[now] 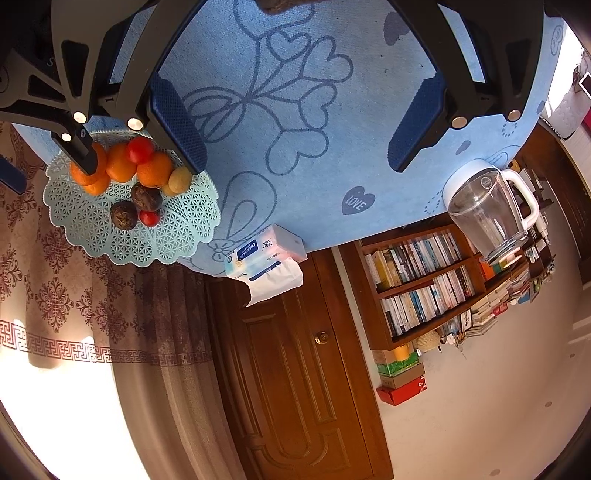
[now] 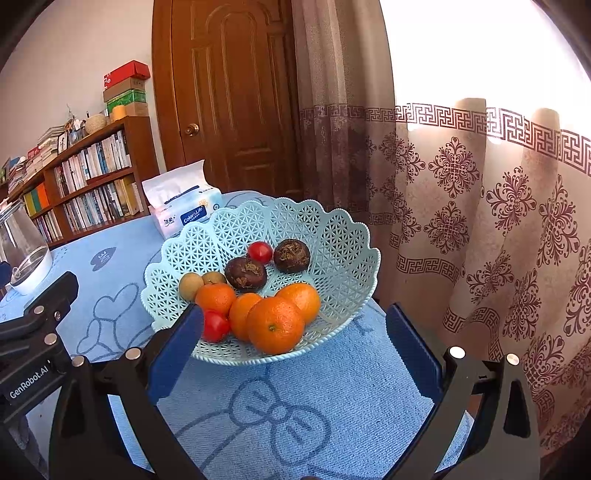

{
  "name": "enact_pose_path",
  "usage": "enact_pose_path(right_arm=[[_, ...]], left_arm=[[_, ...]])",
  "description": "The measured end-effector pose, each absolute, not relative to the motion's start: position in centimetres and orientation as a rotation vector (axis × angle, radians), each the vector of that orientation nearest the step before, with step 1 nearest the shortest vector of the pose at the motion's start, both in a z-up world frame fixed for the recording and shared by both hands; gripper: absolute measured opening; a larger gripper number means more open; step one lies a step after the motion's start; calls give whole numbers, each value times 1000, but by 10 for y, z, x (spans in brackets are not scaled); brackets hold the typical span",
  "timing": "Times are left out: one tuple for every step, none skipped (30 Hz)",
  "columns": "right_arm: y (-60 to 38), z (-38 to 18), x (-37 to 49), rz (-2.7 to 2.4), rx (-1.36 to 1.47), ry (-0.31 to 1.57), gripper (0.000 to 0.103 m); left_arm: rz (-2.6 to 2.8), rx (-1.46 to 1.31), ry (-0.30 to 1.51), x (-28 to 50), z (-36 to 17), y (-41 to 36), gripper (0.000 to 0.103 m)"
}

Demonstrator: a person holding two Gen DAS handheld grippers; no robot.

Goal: Organize fruits

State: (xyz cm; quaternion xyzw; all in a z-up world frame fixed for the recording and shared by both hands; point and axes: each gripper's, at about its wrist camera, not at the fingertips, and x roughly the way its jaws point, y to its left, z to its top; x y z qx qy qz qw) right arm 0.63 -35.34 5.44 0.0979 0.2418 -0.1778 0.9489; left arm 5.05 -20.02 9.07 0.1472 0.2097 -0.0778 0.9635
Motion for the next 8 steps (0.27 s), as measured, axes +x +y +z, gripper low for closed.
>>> enact_pose_path(right_arm=[[-353,54,7,-361,200,493,100],[-354,54,7,-361,200,493,100],[-354,54,7,-361,199,493,100],[-354,54,7,-360,199,493,100],[-354,54,7,-360,200,493,100],[-354,54,7,-360,200,492,100],[-353,54,7,-361,199,491,100],[-353,54,7,-362,199,491,100]], left_arm=[[-155,296,430,51,91,-200,98],[-154,290,438,51,91,-199,98],[-155,283,450,52,90,-198,98],[-155,278,461,52,90,-196,98],[-152,273,473,53,89,-193,98],[-146,269,486,54,88,-190,98],[-138,262,499,55,87,-186,98],[-129,254,514,55,85,-181,98]])
